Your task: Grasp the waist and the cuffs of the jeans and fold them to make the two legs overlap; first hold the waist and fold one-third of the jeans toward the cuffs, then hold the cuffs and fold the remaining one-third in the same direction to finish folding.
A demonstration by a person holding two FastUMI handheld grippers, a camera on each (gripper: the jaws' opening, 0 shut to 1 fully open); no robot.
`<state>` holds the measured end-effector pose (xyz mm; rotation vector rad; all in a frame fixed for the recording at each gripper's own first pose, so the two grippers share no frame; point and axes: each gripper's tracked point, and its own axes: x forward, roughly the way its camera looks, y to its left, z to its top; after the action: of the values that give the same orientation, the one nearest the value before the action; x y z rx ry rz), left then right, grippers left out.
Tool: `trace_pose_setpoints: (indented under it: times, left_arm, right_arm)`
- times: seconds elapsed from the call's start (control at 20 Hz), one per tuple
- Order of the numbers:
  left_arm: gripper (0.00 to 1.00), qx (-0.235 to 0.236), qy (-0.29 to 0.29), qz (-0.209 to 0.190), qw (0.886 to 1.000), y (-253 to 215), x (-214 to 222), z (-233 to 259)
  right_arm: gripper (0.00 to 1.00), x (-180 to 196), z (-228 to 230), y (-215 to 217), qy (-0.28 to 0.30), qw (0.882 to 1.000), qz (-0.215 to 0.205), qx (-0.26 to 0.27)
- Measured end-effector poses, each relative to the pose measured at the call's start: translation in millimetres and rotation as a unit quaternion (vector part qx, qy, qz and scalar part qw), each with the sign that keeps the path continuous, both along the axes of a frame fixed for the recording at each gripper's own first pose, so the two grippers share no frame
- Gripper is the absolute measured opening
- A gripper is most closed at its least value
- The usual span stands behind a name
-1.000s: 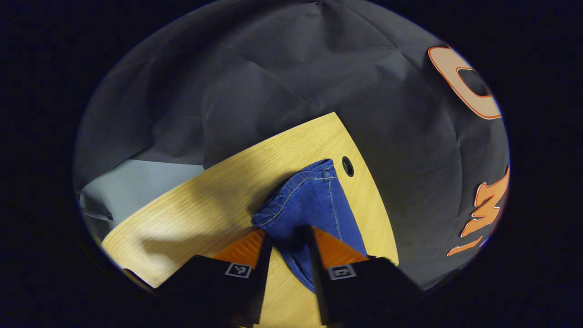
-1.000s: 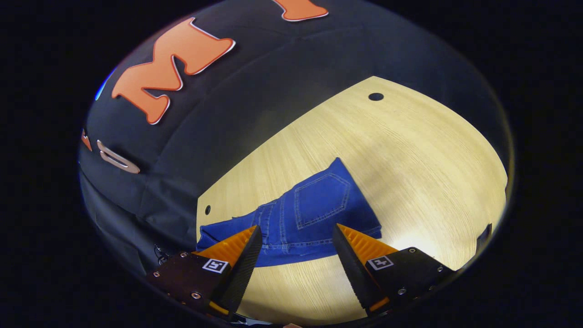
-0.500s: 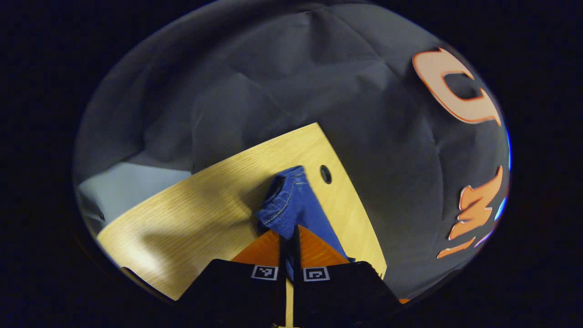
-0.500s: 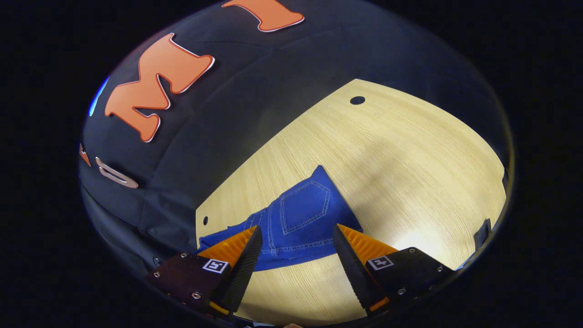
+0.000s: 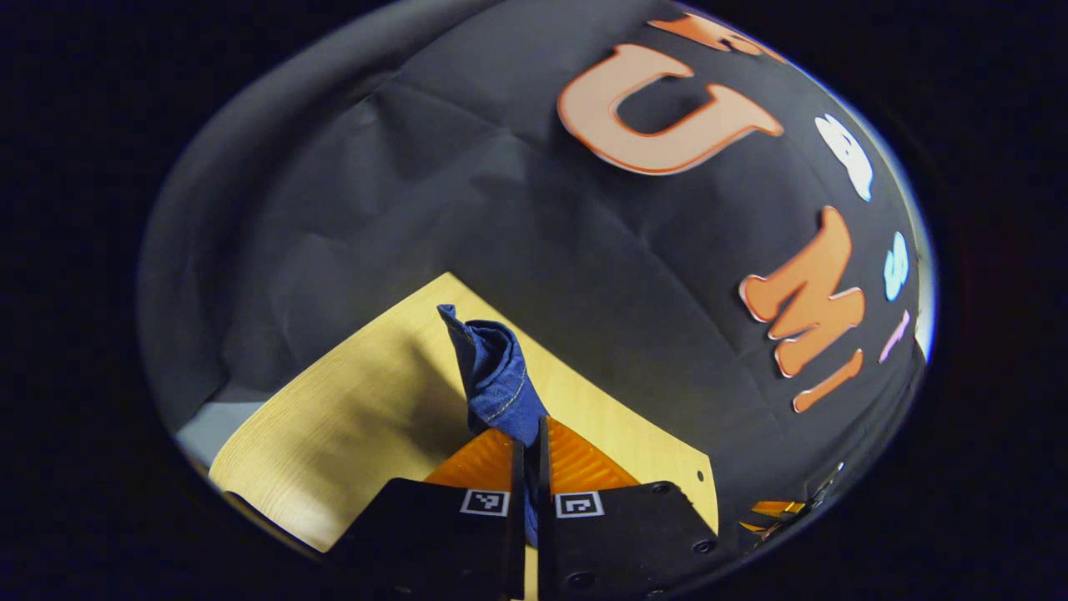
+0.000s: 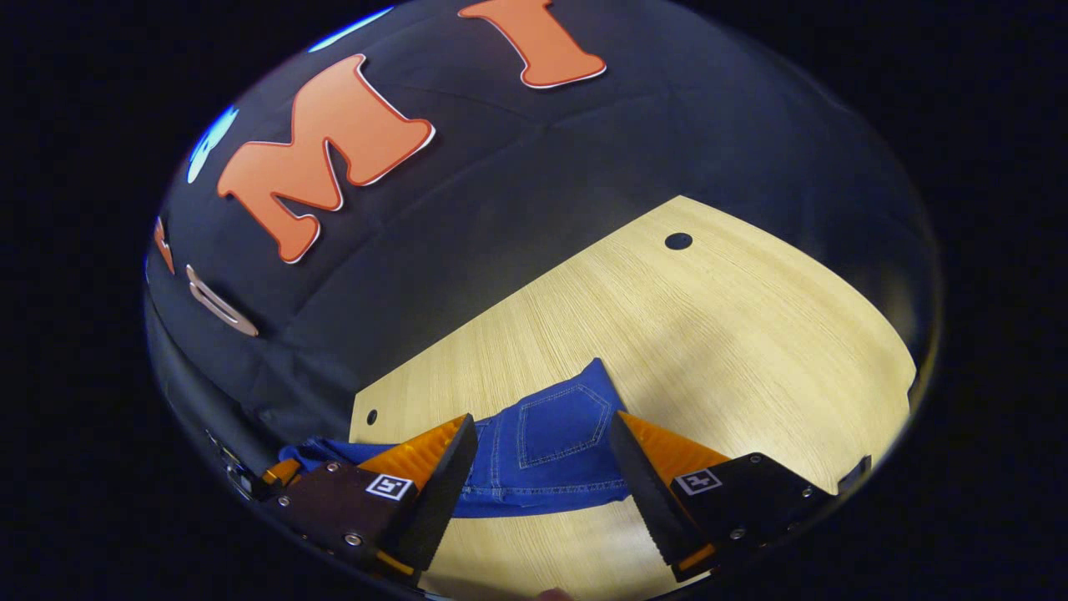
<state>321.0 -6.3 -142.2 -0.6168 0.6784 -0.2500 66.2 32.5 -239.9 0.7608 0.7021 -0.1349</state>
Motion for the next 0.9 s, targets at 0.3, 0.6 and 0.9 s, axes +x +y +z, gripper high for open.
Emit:
trace_pose_setpoints:
  times: [0.3, 0.6, 0.9]
  left_arm:
    - [0.06, 0.045, -0.063, -0.096, 0.992, -103.2, -3.5, 63.5]
    - [0.06, 0.059, -0.094, -0.181, 0.977, -203.5, -24.4, 92.4]
    - [0.06, 0.084, -0.097, -0.247, 0.961, -279.8, -53.7, 87.4]
  right_arm:
    - [0.98, 5.6, 19.1, -24.8, -0.049, 0.996, 0.026, -0.072]
    - [0.98, -2.0, 26.8, -42.9, -0.074, 0.984, 0.056, -0.153]
    - [0.98, -2.2, 29.0, -50.9, -0.077, 0.978, 0.061, -0.182]
